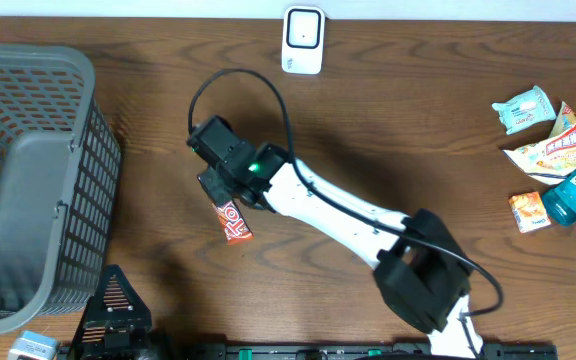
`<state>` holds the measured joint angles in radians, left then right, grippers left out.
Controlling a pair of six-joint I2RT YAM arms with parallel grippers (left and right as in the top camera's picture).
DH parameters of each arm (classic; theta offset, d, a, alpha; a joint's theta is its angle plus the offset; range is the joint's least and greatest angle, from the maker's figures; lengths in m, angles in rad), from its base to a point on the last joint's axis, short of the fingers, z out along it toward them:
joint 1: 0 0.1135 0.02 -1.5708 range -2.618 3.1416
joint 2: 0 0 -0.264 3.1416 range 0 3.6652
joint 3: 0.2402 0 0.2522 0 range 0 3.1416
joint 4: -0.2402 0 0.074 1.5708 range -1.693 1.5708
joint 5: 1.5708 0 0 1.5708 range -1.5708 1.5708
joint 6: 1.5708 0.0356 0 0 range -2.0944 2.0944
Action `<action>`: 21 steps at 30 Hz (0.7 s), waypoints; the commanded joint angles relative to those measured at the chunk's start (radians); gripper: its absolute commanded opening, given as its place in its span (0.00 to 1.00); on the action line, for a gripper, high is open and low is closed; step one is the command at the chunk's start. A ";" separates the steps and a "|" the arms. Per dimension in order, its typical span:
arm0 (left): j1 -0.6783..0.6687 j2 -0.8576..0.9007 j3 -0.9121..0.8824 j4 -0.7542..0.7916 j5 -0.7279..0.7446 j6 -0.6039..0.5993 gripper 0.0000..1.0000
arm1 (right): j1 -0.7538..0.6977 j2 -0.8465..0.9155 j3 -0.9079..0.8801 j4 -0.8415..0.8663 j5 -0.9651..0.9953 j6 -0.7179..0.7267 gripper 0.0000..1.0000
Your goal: Scan the item barcode
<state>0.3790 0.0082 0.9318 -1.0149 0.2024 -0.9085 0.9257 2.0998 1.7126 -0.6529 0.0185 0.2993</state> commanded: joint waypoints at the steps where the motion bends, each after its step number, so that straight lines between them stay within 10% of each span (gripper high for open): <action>1: 0.004 -0.005 0.006 0.002 -0.013 0.024 0.98 | 0.022 0.092 -0.026 -0.018 -0.002 0.013 0.01; 14: 0.004 -0.005 0.006 0.002 -0.013 0.024 0.98 | 0.040 0.116 0.018 -0.071 0.138 -0.028 0.01; 21: 0.004 -0.005 0.006 0.002 -0.013 0.024 0.98 | 0.048 0.073 0.043 -0.031 0.134 -0.028 0.38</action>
<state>0.3790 0.0082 0.9318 -1.0145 0.2020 -0.9085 0.9615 2.2299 1.7237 -0.7036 0.1246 0.2714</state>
